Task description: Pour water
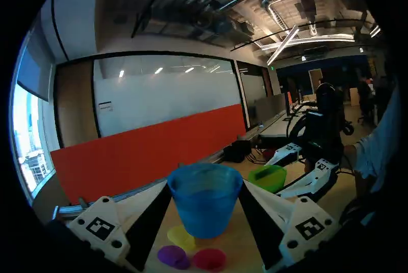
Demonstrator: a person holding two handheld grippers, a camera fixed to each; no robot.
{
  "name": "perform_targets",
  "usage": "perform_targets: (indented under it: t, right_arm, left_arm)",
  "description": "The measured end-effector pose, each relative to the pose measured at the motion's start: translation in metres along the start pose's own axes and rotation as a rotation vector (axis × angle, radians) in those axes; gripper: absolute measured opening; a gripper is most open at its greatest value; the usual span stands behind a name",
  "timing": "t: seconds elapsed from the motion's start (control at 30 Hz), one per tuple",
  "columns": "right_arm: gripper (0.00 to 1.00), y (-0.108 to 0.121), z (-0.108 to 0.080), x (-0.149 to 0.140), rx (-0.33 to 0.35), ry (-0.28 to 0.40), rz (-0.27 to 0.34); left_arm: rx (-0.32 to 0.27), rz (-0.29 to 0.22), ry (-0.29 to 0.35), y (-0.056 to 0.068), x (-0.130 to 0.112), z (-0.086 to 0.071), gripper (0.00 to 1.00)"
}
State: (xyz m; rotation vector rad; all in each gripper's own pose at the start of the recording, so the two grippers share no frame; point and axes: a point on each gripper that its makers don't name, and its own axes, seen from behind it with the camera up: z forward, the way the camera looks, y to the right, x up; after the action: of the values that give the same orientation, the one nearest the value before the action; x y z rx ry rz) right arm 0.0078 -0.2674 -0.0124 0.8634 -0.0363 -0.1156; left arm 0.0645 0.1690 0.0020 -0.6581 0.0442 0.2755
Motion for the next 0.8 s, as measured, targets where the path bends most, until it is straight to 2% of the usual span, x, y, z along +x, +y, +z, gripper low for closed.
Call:
perform_targets:
  t: [0.5,0.8]
  right_arm:
    - [0.90,-0.032,0.009,0.000,0.071,0.031,0.005]
    - [0.90,-0.045,0.013,-0.005,0.102,0.030,0.007]
  left_arm:
    - [0.030,0.185,0.011,0.006,0.025,0.000,0.87]
    - [0.064,0.333,0.027,0.006,0.047,0.001,0.87]
